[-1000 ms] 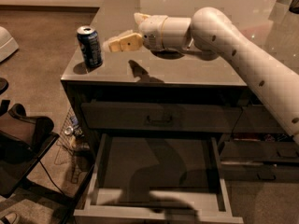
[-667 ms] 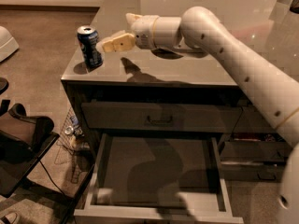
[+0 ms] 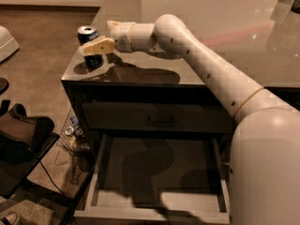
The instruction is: Place pepsi can into middle drawer
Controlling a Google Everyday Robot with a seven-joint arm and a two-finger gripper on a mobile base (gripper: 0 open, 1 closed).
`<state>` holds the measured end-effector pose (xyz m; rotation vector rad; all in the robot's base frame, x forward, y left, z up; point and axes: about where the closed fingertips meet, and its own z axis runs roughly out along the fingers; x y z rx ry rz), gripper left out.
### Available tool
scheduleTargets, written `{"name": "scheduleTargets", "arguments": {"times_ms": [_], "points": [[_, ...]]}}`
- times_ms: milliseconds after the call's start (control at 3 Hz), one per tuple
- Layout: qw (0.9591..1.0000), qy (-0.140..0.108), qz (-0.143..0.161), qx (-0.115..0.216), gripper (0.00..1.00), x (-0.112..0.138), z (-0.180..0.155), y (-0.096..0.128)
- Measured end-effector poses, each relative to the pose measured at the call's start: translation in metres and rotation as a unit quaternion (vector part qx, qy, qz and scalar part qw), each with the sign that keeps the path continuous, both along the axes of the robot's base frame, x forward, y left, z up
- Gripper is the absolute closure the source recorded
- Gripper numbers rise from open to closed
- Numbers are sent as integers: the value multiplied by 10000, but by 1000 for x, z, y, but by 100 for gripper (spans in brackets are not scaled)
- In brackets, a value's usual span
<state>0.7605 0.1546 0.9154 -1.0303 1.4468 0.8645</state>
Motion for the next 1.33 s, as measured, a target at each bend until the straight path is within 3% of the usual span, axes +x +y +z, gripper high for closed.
{"name": "scheduleTargets", "arguments": {"times_ms": [333, 667, 1000, 1333], "points": [[9998, 24, 148, 148, 23, -6, 3, 28], [9993, -142, 166, 303, 46, -29, 28, 41], [9992, -126, 211, 304, 78, -32, 27, 47], [9992, -123, 233, 306, 99, -33, 27, 50]]}}
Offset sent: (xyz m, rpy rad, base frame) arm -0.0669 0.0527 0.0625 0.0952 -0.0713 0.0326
